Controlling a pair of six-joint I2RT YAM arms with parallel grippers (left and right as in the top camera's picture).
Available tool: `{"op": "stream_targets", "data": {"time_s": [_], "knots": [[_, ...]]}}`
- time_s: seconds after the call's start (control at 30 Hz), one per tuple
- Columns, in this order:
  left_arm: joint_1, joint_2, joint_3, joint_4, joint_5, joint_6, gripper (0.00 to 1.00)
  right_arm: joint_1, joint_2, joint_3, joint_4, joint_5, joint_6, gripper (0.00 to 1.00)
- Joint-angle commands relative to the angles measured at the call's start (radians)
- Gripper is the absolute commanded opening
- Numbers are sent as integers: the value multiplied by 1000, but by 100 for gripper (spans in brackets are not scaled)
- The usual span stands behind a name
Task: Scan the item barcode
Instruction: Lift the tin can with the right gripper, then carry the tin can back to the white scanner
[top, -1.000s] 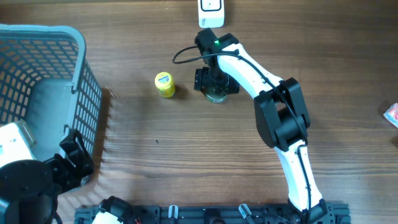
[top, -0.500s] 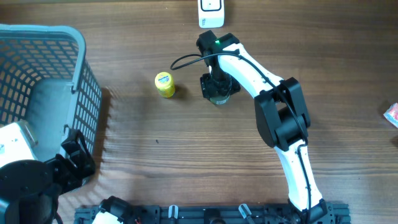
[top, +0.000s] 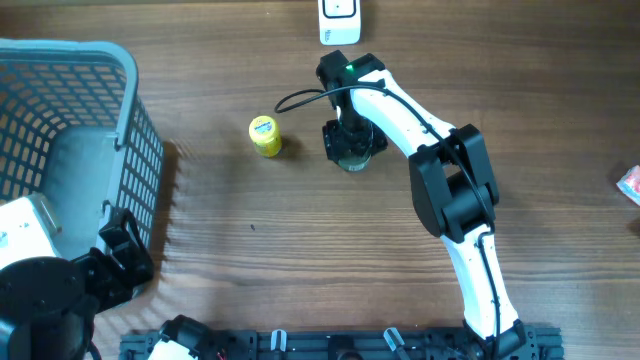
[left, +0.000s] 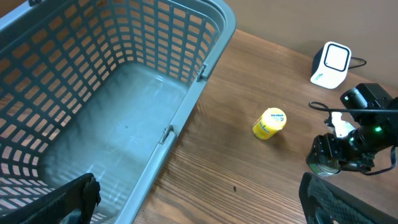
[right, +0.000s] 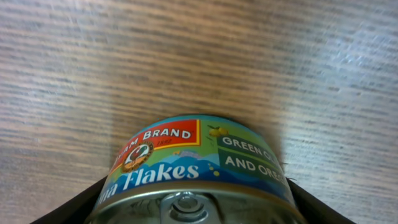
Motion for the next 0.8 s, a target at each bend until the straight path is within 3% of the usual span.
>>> {"op": "stream_targets", "data": {"time_s": [0.0, 0.3, 0.77], "knots": [[-3, -5, 0, 0, 12, -3, 100, -4, 45, -16, -22, -74, -16, 72], [-3, -5, 0, 0, 35, -3, 100, -20, 45, -16, -100, -248, -16, 72], [-3, -5, 0, 0, 39, -3, 100, -21, 45, -16, -357, -307, -22, 73]]}}
